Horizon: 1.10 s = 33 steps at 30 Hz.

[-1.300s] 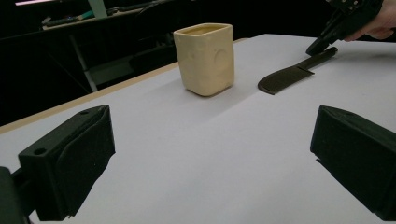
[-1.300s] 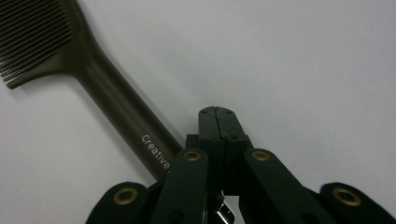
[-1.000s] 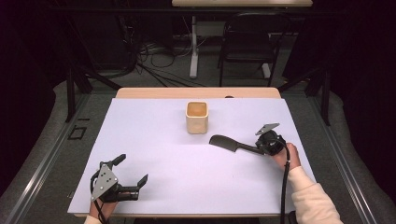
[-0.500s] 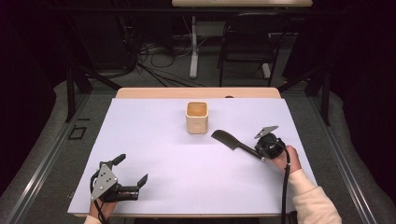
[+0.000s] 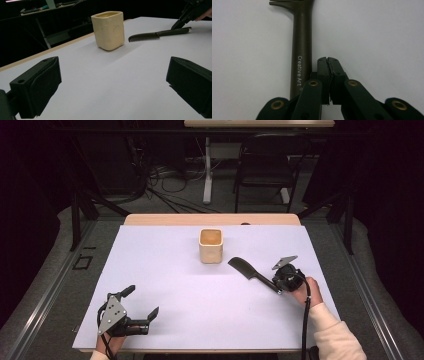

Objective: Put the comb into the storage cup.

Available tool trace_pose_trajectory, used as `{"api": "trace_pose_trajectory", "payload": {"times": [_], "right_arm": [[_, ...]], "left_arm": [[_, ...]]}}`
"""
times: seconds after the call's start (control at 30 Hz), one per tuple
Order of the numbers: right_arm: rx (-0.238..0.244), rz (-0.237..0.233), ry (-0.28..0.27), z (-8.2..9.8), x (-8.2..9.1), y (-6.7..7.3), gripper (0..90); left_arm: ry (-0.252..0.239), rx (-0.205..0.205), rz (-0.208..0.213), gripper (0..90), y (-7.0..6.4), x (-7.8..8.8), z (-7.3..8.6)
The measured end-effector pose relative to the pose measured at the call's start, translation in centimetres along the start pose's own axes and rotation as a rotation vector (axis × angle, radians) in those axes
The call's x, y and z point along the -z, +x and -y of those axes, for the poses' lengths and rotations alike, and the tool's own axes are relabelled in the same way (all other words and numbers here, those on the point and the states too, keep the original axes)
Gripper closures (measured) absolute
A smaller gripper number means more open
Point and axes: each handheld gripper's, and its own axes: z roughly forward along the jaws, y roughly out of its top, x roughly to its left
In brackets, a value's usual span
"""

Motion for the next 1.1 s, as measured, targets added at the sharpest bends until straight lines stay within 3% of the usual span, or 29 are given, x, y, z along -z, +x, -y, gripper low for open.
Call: {"api": "trace_pose_trajectory", "payload": {"times": [0.17, 0.2, 0.27, 0.3, 0.47, 0.7, 0.73, 0.77, 0.83, 1.1], "right_arm": [[-0.003, 0.001, -0.014, -0.1, 0.5, -0.2, 79.5], [-0.005, 0.010, -0.020, -0.2, 1.0, -0.4, 73.8], [-0.003, 0.010, -0.022, -0.3, 1.1, -0.5, 71.4], [-0.010, 0.011, -0.022, -0.4, 1.4, -0.6, 63.5], [-0.007, 0.007, -0.011, -0.7, 2.0, -0.7, 51.5], [0.008, -0.005, -0.016, -1.4, 3.1, -0.2, 37.0], [0.017, -0.011, -0.012, -1.6, 3.3, 0.0, 29.4], [0.017, -0.011, -0.012, -1.6, 3.3, 0.0, 29.4], [0.038, -0.007, -0.006, -2.1, 3.4, 0.5, 18.4], [0.067, -0.027, 0.011, -2.8, 3.1, 1.2, 4.4]], "left_arm": [[-0.001, 0.001, -0.001, 0.0, 0.0, 0.0, 0.0], [0.000, 0.002, 0.001, 0.0, 0.0, 0.0, 0.0], [0.000, 0.002, 0.001, 0.0, 0.0, 0.0, 0.0], [0.000, -0.001, 0.000, 0.0, 0.0, 0.0, 0.0], [0.001, 0.001, -0.002, 0.0, 0.0, 0.0, 0.0], [0.005, 0.001, -0.001, 0.0, 0.0, 0.0, 0.0], [0.004, 0.001, -0.001, 0.0, 0.1, 0.0, 0.0], [0.004, 0.001, -0.001, 0.0, 0.1, 0.0, 0.0], [0.004, 0.002, -0.002, 0.0, 0.0, -0.1, 0.0], [0.006, -0.002, -0.005, 0.0, 0.0, -0.1, 0.0]]}}
